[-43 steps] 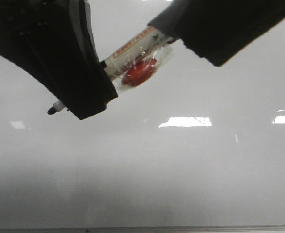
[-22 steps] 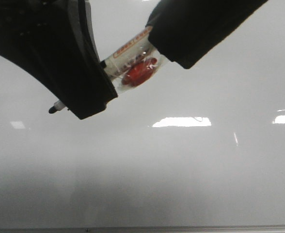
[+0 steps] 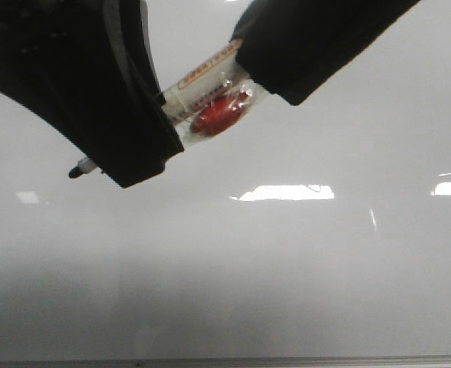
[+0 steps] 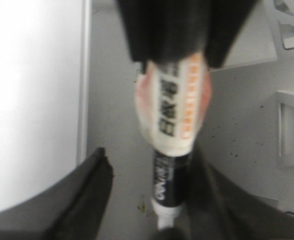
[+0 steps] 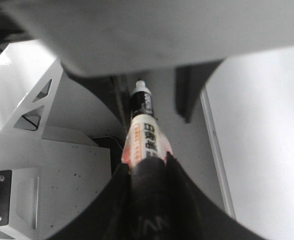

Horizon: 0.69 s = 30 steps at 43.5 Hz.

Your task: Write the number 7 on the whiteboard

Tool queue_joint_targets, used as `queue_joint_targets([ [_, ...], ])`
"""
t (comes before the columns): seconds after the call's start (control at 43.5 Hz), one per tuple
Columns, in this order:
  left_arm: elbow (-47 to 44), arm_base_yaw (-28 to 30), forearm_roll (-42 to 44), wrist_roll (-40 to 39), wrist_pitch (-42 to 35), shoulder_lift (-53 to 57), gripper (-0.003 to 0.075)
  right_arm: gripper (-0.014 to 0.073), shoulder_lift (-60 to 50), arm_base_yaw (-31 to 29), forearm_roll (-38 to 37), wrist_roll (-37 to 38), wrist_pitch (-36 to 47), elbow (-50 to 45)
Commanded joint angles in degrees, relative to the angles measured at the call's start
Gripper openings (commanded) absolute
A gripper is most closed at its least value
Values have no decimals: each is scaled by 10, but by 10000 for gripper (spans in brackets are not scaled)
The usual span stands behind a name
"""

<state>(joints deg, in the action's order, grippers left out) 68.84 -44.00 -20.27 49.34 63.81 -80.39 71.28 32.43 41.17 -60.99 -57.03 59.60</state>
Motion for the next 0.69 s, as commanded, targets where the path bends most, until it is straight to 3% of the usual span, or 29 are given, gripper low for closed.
queue_joint_targets([
  [0.0, 41, -3, -20, -32, -21, 45, 443, -38, -15, -2, 23, 4, 8, 19],
  [0.115, 47, -3, 6, -63, -22, 88, 441, -38, -34, -2, -20, 38, 10, 23],
  [0.345, 16, -3, 116, -198, -29, 184, 441, -38, -95, -33, -235, 303, 32, 56],
  [0.391, 2, -3, 137, -236, -42, 202, 441, -38, -108, -55, -245, 363, 42, 52],
  [0.506, -52, 5, 185, -340, -116, 245, 441, -38, -138, -110, -238, 428, 108, 14],
  [0.667, -111, 59, 180, -413, -182, 273, 441, -38, -144, -129, -202, 430, 208, -36],
])
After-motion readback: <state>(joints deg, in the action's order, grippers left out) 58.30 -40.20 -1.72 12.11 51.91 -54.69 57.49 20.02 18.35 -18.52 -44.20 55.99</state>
